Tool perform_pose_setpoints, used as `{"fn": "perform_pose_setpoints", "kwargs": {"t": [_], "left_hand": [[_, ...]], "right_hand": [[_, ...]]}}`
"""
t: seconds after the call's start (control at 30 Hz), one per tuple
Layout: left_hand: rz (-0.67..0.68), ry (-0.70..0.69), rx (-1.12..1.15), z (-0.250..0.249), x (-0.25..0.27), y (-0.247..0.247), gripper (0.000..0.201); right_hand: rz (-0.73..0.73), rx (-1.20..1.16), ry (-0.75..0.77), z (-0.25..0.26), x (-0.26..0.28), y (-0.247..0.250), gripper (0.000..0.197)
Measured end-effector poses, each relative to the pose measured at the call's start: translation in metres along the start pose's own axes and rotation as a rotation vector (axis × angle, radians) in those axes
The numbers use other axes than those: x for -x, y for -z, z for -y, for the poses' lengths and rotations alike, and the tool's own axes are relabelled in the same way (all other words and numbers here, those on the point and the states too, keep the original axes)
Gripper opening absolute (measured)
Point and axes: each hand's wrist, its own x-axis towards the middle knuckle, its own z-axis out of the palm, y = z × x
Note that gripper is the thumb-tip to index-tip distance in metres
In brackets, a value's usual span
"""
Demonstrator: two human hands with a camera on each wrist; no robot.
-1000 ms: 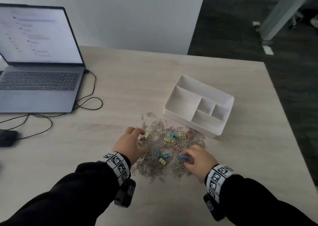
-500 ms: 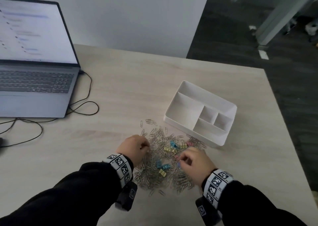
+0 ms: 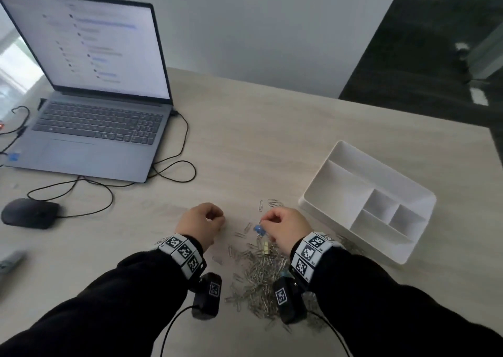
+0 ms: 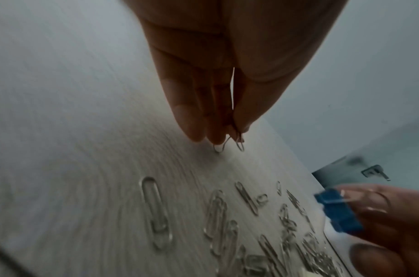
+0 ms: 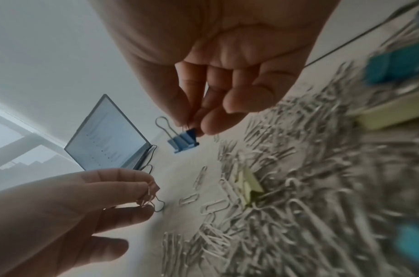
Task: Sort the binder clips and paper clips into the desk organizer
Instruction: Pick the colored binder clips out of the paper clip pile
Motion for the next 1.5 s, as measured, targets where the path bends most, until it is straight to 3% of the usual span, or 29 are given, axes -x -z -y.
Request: {"fn": "perform_pose_setpoints", "kwargs": {"t": [0.27,0.43,0.57,0.7,0.77,0.9,1.0,1.1,1.17,1.3,1.5], "left_hand": [[-0.010,-0.007,-0.030,0.009,-0.007,0.013,0.011],[-0.023,-0.257,-0.196,-0.007,0.004,0.011,0.011],[0.187,-0.442,-0.285,-0.024,0.021,-0.009,0.018],[0.389,-0.584,-0.482,-0.041,0.033,-0.039,0.042],[0.420,-0.578,-0.533,-0.045,0.034,-0.049,0.041],[0.435,-0.560,-0.569,-0.045,0.033,-0.055,0.020],[0.369,-0.449,-0.471,-0.040,0.032,-0.046,0.010],[0.279,-0.375,-0.358,-0.034,0.029,-0.033,0.011],[0.293,-0.436,-0.393,-0.032,0.030,-0.030,0.014],[0.408,-0.537,-0.514,-0.039,0.039,-0.047,0.028],[0.387,-0.527,-0.449,-0.036,0.037,-0.055,0.009]], "right_hand": [[-0.006,0.035,-0.017,0.019,-0.036,-0.026,0.003],[-0.029,0.062,0.015,0.014,-0.024,-0.002,0.011],[-0.085,0.134,-0.005,-0.007,0.010,0.040,0.006],[-0.174,0.215,-0.045,-0.043,0.041,0.065,0.008],[-0.138,0.294,-0.036,-0.056,0.054,0.070,0.008],[-0.117,0.355,0.004,-0.077,0.066,0.062,0.015],[-0.084,0.448,0.032,-0.082,0.065,0.053,0.026],[-0.077,0.487,0.058,-0.082,0.063,0.049,0.042],[-0.064,0.499,0.059,-0.082,0.060,0.047,0.046],[-0.064,0.504,0.047,-0.083,0.058,0.047,0.026],[-0.122,0.378,0.016,-0.088,0.060,0.053,0.009]]}}
